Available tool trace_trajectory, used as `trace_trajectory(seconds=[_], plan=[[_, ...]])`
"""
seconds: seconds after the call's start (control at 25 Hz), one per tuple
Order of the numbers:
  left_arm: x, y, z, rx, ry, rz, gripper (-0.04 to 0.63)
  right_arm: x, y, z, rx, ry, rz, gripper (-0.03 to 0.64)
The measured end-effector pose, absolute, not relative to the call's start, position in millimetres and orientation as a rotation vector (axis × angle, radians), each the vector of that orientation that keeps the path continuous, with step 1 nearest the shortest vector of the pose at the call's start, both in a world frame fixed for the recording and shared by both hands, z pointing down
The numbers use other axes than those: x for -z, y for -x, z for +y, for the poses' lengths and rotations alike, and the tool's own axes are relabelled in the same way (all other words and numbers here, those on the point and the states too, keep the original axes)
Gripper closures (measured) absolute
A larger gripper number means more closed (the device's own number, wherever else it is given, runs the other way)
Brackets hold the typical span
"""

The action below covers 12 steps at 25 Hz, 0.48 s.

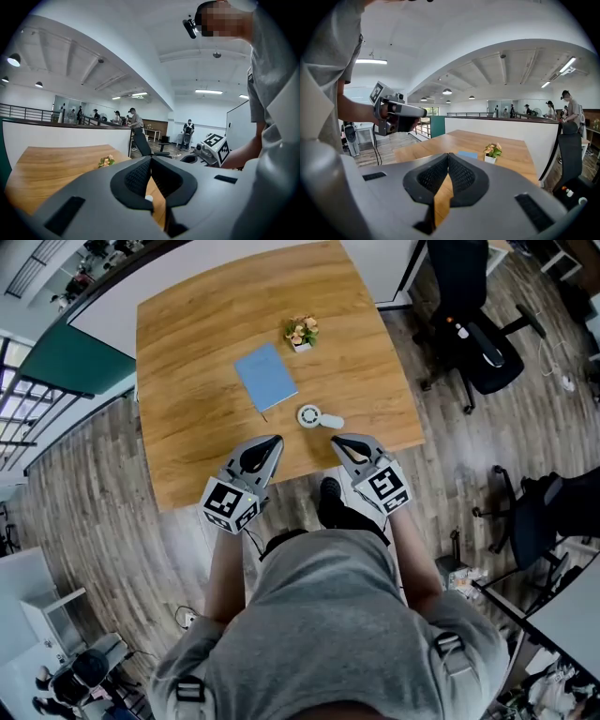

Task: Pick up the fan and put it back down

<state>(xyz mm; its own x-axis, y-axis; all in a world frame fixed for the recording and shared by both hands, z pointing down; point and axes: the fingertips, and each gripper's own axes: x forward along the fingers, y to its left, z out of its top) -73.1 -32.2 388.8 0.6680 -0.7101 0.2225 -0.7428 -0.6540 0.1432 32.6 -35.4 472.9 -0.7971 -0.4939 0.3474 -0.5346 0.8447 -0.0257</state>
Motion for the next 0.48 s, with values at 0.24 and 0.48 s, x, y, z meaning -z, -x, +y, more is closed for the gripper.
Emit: trace_trajectory(seconds=[0.24, 0.48], plan=[[-394, 68, -48, -0.239, -2.630, -1.235, 0.577, -480, -38, -61, -0.176, -0.713, -2.708, 0.611], [-404, 67, -60, -0.257, -2.582, -1.284, 0.577, -494, -41, -75, -0.191, -0.643, -2.699, 0.611]])
